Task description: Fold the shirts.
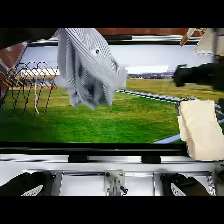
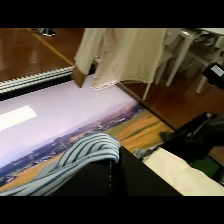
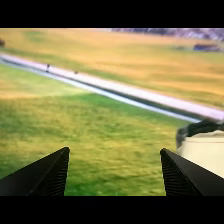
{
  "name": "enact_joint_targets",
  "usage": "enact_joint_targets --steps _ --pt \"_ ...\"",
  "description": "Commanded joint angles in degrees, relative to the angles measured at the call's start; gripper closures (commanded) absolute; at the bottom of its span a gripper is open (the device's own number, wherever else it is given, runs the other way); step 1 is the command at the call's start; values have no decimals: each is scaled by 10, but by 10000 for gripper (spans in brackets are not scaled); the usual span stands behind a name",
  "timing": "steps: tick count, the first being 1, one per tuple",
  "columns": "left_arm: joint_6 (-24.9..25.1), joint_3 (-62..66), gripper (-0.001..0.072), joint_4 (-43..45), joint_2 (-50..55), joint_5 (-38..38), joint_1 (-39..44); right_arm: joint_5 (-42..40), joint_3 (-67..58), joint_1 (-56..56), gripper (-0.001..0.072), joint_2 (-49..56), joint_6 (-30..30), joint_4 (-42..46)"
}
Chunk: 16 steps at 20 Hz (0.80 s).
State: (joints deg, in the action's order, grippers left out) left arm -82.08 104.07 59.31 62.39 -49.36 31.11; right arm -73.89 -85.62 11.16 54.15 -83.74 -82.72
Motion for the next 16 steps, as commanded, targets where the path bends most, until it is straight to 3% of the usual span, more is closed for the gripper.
enact_joint_targets --steps 1,7,8,10,13,16 --pt "-43 -26 660 3 -19 3 82 -4 0 0 34 -87 32 38" --pt "-114 -202 658 11 42 3 151 -78 0 0 34 -130 34 52" --pt "-132 -228 604 10 60 3 161 -87 0 0 34 -127 34 50" --pt "-186 -255 -4 7 90 1 171 -96 0 0 34 -118 32 48" --pt "-207 -255 -11 7 102 -35 142 -136 0 0 34 -82 -4 21" --pt "-206 -234 -11 19 81 -171 40 -173 0 0 34 -23 -49 17"
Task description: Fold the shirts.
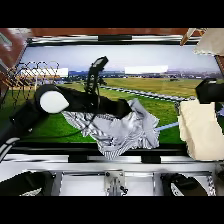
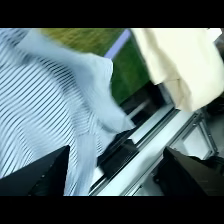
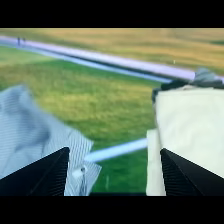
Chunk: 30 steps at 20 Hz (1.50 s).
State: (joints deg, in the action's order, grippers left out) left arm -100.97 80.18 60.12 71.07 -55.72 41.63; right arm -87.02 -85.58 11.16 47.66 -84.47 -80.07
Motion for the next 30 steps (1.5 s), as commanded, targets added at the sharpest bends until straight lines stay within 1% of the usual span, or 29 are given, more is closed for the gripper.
enact_joint_targets --steps 1,3,4,5,6,8,10,13,14,18,20,22,23,24,26,27,29,30 --pt "-17 5 -11 35 -18 -153 -106 -43 0 0 34 60 -57 -9" --pt "-18 4 -10 116 -45 -241 -192 -43 0 -16 34 98 -75 -25" --pt "-18 0 -10 152 -56 -283 -238 -43 0 -37 34 118 -83 -52" --pt "-17 -9 -11 167 -63 -307 -275 -43 0 -60 34 137 -91 -88" --pt "-11 -24 -10 169 -67 -320 -312 -44 0 -90 34 159 -97 -134" --pt "-2 -66 -10 169 -69 -319 -363 -44 0 -141 34 199 -99 -217" --pt "-3 -128 -10 169 -69 -287 -397 -44 0 -168 34 235 -102 -263" --pt "-5 -213 -10 169 -57 -210 -414 -43 0 -170 34 280 -110 -269" --pt "-14 -230 -10 170 -49 -185 -414 -42 0 -170 34 294 -110 -275" --pt "-64 -244 -8 166 7 -82 -417 -23 0 -170 34 339 -110 -276" --pt "-65 -244 -3 135 40 -34 -417 -13 0 -170 34 353 -110 -278" --pt "-65 -244 5 101 77 -5 -417 -6 0 -170 34 365 -112 -287" --pt "-65 -244 10 92 91 3 -417 -6 0 -170 33 372 -123 -299" --pt "-65 -244 117 87 101 12 -417 -7 0 -170 33 379 -132 -312" --pt "-64 -244 438 86 107 24 -417 -7 0 -170 32 393 -146 -346" --pt "-62 -243 562 86 106 25 -417 -7 0 -170 33 400 -155 -366" --pt "-41 -238 640 86 104 22 -417 -7 0 -170 32 414 -166 -385" --pt "-25 -235 658 86 101 19 -417 -14 0 -170 33 420 -169 -385"
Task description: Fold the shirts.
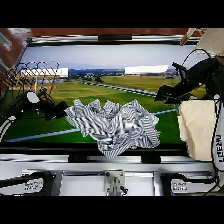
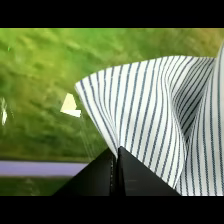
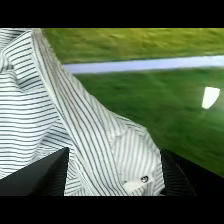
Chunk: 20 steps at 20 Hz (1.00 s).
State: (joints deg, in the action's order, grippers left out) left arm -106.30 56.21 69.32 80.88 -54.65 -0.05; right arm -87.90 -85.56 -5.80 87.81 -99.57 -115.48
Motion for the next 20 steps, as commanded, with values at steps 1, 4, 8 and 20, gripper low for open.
enact_joint_targets --steps 1,4,8,20 --pt "37 6 659 -5 1 3 0 -14 0 0 33 24 -25 -30" --pt "38 7 659 -3 -8 0 0 -46 5 3 33 31 -49 -30" --pt "38 8 659 -3 -12 -5 0 -36 54 54 33 31 -70 -14" --pt "133 75 660 -4 -74 -14 6 52 89 141 632 5 -7 111"
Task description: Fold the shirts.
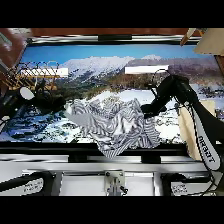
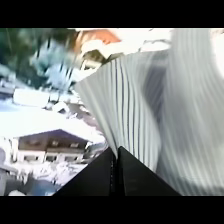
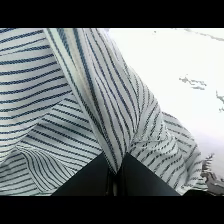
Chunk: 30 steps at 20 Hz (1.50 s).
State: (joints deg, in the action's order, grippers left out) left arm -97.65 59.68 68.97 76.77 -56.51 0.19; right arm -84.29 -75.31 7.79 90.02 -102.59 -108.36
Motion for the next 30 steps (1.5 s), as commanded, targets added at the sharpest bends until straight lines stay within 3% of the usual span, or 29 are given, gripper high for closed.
enact_joint_targets --steps 1,4,8,11,16,24,28,30 --pt "58 78 660 0 -56 6 5 19 -36 5 632 -34 24 47" --pt "73 235 660 0 -123 16 5 62 -152 5 632 -112 23 89" --pt "72 495 661 -9 -187 103 5 207 -323 5 632 -242 24 144" --pt "72 628 660 -8 -217 134 5 306 -370 5 632 -340 25 153" --pt "70 582 660 35 -295 124 5 301 -370 5 632 -429 50 221" --pt "70 565 660 72 -310 43 5 321 -370 5 632 -438 60 247" --pt "70 564 660 105 -311 -79 5 310 -370 5 632 -438 60 249" --pt "70 548 660 137 -311 -163 5 262 -370 5 632 -437 60 252"
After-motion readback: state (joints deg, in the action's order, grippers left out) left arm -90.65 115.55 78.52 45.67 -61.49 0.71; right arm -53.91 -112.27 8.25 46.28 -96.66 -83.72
